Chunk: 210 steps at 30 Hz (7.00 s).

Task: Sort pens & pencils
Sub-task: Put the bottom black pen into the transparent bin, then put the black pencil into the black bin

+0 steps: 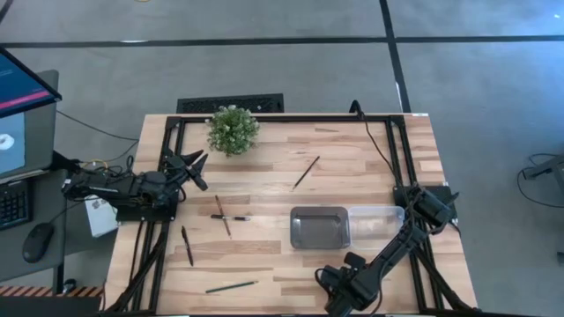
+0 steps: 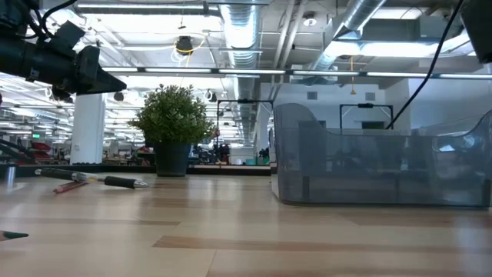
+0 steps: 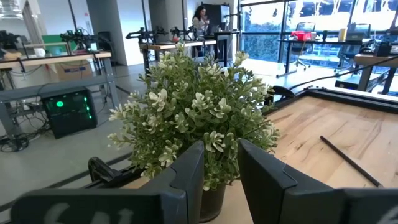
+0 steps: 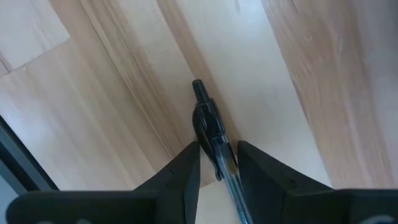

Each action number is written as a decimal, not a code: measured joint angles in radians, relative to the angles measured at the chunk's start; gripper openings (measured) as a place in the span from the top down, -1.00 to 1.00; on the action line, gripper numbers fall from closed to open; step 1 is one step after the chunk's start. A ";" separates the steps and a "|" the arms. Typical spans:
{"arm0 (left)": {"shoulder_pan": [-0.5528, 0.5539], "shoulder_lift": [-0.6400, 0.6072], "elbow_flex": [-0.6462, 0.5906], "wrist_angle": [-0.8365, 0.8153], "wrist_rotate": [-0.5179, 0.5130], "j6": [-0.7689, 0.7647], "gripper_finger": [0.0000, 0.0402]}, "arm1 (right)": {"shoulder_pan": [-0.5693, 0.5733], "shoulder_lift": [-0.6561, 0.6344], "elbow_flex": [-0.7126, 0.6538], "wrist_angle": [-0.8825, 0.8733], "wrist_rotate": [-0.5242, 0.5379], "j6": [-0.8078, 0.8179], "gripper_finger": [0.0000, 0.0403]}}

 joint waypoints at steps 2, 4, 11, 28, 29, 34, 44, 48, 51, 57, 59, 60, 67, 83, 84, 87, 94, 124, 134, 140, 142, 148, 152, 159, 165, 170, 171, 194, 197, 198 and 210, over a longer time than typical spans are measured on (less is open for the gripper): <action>0.000 0.000 0.000 0.000 0.000 0.000 0.55 | -0.006 -0.001 -0.004 0.004 -0.007 0.000 0.38; 0.000 0.000 0.000 0.000 0.000 0.000 0.55 | -0.013 -0.004 -0.024 0.023 -0.027 0.003 0.40; 0.000 0.000 0.000 -0.001 0.000 0.000 0.55 | -0.026 -0.011 -0.077 0.073 -0.058 0.010 0.51; 0.000 0.000 0.000 -0.002 0.000 0.000 0.55 | -0.027 -0.021 -0.083 0.081 -0.051 0.026 0.62; 0.000 0.000 0.000 -0.002 0.000 0.000 0.55 | -0.027 -0.026 -0.085 0.082 -0.051 0.037 0.62; 0.000 0.000 0.000 -0.002 0.000 0.000 0.55 | -0.028 -0.065 -0.091 0.080 -0.027 0.076 0.62; 0.000 0.000 0.000 -0.003 -0.001 0.000 0.55 | -0.040 -0.167 -0.090 0.047 -0.029 0.092 0.64; 0.000 0.000 0.000 -0.003 -0.001 0.000 0.55 | -0.041 -0.225 -0.089 0.042 -0.029 0.085 0.64; 0.000 0.000 0.000 -0.003 -0.001 0.000 0.55 | -0.039 -0.279 -0.087 0.005 -0.033 0.106 0.64; 0.000 0.000 0.000 -0.003 -0.001 0.000 0.55 | -0.037 -0.379 -0.087 -0.181 -0.034 0.139 0.68; 0.000 0.000 0.000 -0.003 -0.001 0.000 0.55 | -0.035 -0.410 -0.085 -0.255 -0.034 0.143 0.68; 0.000 0.000 0.000 -0.003 -0.001 0.000 0.55 | -0.035 -0.423 -0.085 -0.301 -0.034 0.143 0.68; 0.000 0.000 0.000 -0.003 -0.001 0.000 0.55 | -0.042 -0.466 -0.085 -0.605 0.019 0.164 0.68; 0.000 0.000 0.000 -0.004 -0.001 0.000 0.55 | -0.059 -0.436 -0.227 -0.586 0.124 0.125 0.67; 0.000 0.000 0.000 -0.004 -0.001 0.000 0.55 | -0.058 -0.438 -0.241 -0.577 0.126 0.140 0.67; 0.000 0.000 0.000 -0.004 -0.001 0.000 0.55 | -0.057 -0.445 -0.290 -0.533 0.124 0.158 0.67; 0.000 0.000 0.000 -0.004 -0.001 -0.016 0.55 | -0.057 -0.447 -0.391 -0.440 0.122 0.135 0.67; 0.000 0.000 0.000 -0.005 0.000 -0.027 0.55 | -0.062 -0.713 -0.700 -0.007 0.038 0.256 0.67; 0.000 0.000 0.000 -0.005 0.000 -0.027 0.55 | -0.062 -0.785 -0.740 0.006 0.014 0.231 0.67; 0.000 0.000 0.000 -0.005 0.000 -0.026 0.55 | -0.062 -0.761 -0.740 0.007 -0.014 0.239 0.67; 0.000 0.000 0.000 -0.005 0.000 -0.026 0.55 | -0.062 -0.750 -0.740 0.006 -0.016 0.239 0.67; 0.000 0.000 0.000 -0.005 0.000 -0.026 0.55 | -0.066 -0.752 -0.740 0.011 -0.016 0.239 0.67; 0.000 0.000 0.000 -0.005 0.000 -0.026 0.55 | -0.066 -0.752 -0.740 0.010 -0.016 0.240 0.65; 0.000 0.000 0.000 -0.005 0.000 -0.026 0.55 | -0.066 -0.752 -0.740 0.009 -0.015 0.240 0.46; 0.000 0.000 0.000 -0.005 0.000 -0.026 0.55 | -0.066 -0.752 -0.710 -0.017 -0.054 0.240 0.35; 0.000 0.000 0.000 -0.004 0.000 -0.026 0.55 | -0.066 -0.752 -0.616 -0.100 -0.065 0.240 0.32; 0.000 0.000 0.000 -0.004 0.000 -0.026 0.55 | -0.066 -0.752 -0.592 -0.118 -0.062 0.240 0.32; 0.000 0.000 0.000 -0.004 0.000 -0.026 0.55 | -0.729 -0.752 -0.224 -0.087 0.131 -0.259 0.34; 0.000 0.000 0.000 -0.004 0.000 -0.009 0.55 | -0.853 -0.750 -0.223 0.039 0.047 -0.433 0.33; 0.000 0.000 0.000 -0.004 0.000 0.002 0.55 | -0.886 -0.746 -0.223 0.068 0.023 -0.493 0.33; 0.000 0.000 0.000 -0.005 -0.001 0.030 0.55 | -1.065 -0.593 -0.223 0.182 -0.064 -0.955 0.32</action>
